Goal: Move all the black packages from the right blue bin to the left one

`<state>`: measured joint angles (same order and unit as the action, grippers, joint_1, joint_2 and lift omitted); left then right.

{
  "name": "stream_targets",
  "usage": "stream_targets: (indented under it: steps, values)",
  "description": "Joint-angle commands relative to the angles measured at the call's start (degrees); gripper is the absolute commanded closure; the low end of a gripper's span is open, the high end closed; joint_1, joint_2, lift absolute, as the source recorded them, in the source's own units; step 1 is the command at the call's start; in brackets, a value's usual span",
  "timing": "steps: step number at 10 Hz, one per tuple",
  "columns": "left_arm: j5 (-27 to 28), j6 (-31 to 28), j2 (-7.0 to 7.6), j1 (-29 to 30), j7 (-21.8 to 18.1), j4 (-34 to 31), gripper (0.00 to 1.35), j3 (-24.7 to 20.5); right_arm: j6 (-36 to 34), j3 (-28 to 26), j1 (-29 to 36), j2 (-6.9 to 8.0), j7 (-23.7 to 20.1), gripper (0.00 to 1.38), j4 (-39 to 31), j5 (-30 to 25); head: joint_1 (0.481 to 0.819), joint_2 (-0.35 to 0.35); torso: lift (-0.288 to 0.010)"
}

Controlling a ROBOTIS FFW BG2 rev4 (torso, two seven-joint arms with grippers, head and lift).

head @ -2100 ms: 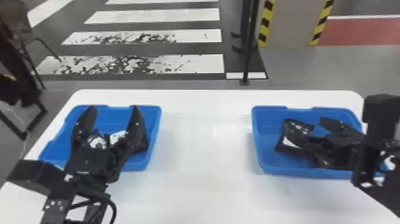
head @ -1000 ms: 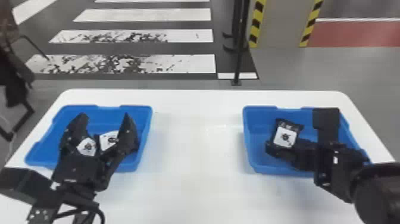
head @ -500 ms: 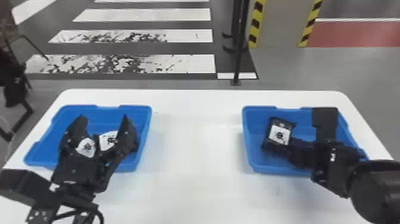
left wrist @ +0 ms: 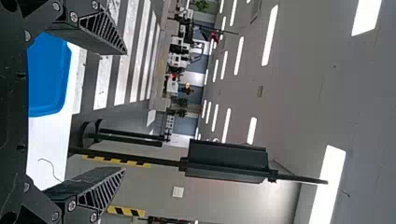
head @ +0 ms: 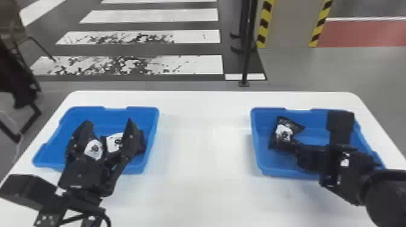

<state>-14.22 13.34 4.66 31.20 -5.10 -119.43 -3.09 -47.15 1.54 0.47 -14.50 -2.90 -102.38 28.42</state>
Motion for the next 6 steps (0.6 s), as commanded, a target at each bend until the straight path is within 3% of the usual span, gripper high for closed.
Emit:
stream_targets:
  steps: [1,4,6]
  values:
    - [-0.2,0.7,0.00,0.0,0.0,0.1,0.19,0.1,1.6,-1.1,1.9,0.00,-0.1,1.25,-1.5,1.1,0.695,0.052,-0.179]
    - [-2.8,3.4,0.18,-0.5,0.0,0.1,0.19,1.7,2.2,-4.1,6.3,0.00,-4.4,1.25,-9.1,3.9,0.695,0.056,-0.179]
    - [-6.5,3.1,0.62,-1.4,-1.4,0.0,0.19,3.7,3.1,-7.0,6.8,0.00,-11.7,1.25,-13.0,4.0,0.695,0.057,-0.179]
